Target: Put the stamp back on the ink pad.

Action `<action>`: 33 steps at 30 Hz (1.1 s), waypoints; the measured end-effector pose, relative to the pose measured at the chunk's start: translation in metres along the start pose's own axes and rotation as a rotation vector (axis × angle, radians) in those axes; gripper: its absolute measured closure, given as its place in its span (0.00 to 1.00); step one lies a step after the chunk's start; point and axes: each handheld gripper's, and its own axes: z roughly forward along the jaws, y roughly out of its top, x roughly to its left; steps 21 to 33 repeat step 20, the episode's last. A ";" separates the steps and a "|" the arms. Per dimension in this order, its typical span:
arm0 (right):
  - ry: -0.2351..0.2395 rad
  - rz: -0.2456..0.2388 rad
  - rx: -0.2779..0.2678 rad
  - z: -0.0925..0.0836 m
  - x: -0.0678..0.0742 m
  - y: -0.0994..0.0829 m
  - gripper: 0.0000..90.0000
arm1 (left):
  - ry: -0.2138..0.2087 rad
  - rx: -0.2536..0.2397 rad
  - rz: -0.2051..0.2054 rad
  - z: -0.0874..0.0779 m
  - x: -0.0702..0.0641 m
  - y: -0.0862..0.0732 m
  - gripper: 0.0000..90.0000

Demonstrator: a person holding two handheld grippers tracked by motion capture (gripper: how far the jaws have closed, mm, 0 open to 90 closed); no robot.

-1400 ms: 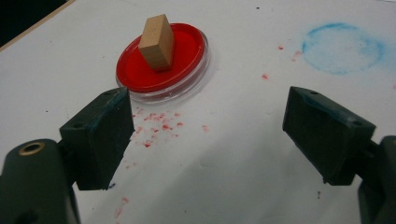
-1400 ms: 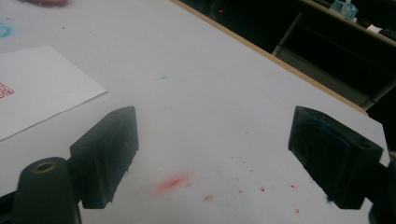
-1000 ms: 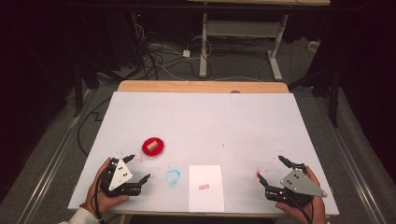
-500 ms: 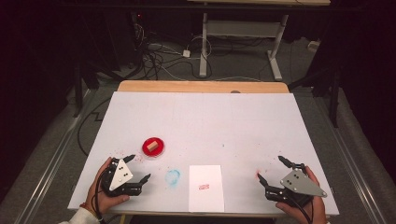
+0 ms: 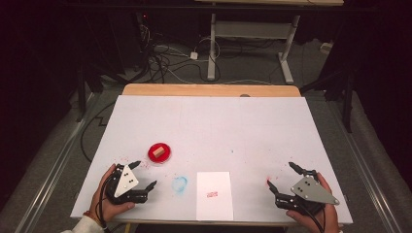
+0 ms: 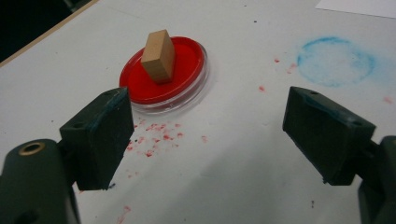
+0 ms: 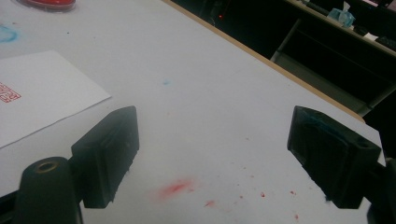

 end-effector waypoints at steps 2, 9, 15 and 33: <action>-0.001 -0.005 0.001 0.000 0.000 0.000 0.19 | -0.002 0.000 -0.005 0.000 0.001 0.000 0.18; -0.001 0.001 0.003 0.001 0.000 0.000 0.19 | 0.005 0.004 -0.005 0.001 0.001 0.000 0.18; 0.001 0.007 0.002 0.001 -0.001 -0.001 0.20 | -0.004 0.009 -0.007 0.002 0.002 0.000 0.18; -0.002 0.007 0.002 0.001 -0.002 -0.002 0.19 | -0.005 0.012 -0.011 0.004 0.001 0.000 0.18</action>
